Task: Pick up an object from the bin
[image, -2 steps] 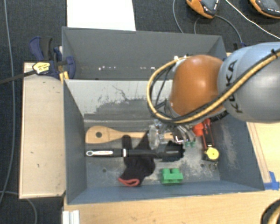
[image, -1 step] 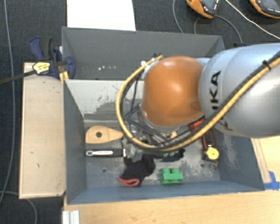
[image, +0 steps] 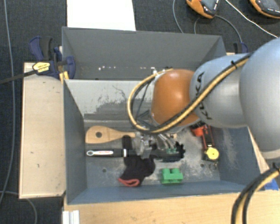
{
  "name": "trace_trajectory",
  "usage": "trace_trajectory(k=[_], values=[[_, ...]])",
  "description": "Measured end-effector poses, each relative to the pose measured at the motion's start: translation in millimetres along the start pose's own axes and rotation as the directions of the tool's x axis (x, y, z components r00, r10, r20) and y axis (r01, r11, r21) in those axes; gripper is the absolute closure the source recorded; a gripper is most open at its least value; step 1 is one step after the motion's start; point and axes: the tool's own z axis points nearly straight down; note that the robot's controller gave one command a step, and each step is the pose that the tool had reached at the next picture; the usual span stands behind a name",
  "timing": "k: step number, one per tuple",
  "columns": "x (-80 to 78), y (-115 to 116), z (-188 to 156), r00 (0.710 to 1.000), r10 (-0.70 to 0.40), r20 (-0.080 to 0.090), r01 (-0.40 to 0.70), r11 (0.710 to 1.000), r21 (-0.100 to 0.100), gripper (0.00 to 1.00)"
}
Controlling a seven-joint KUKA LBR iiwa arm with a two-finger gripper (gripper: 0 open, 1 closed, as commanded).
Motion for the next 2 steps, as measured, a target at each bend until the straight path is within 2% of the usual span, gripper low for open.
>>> trace_trajectory(k=[1, 2], values=[[-8.7, 58.9, -110.2, 0.998, -0.060, 0.036, 0.060, 0.998, -0.011, 0.00], [-7.1, 56.4, -105.1, 0.998, -0.055, 0.028, 0.056, 0.998, -0.010, 0.00]])
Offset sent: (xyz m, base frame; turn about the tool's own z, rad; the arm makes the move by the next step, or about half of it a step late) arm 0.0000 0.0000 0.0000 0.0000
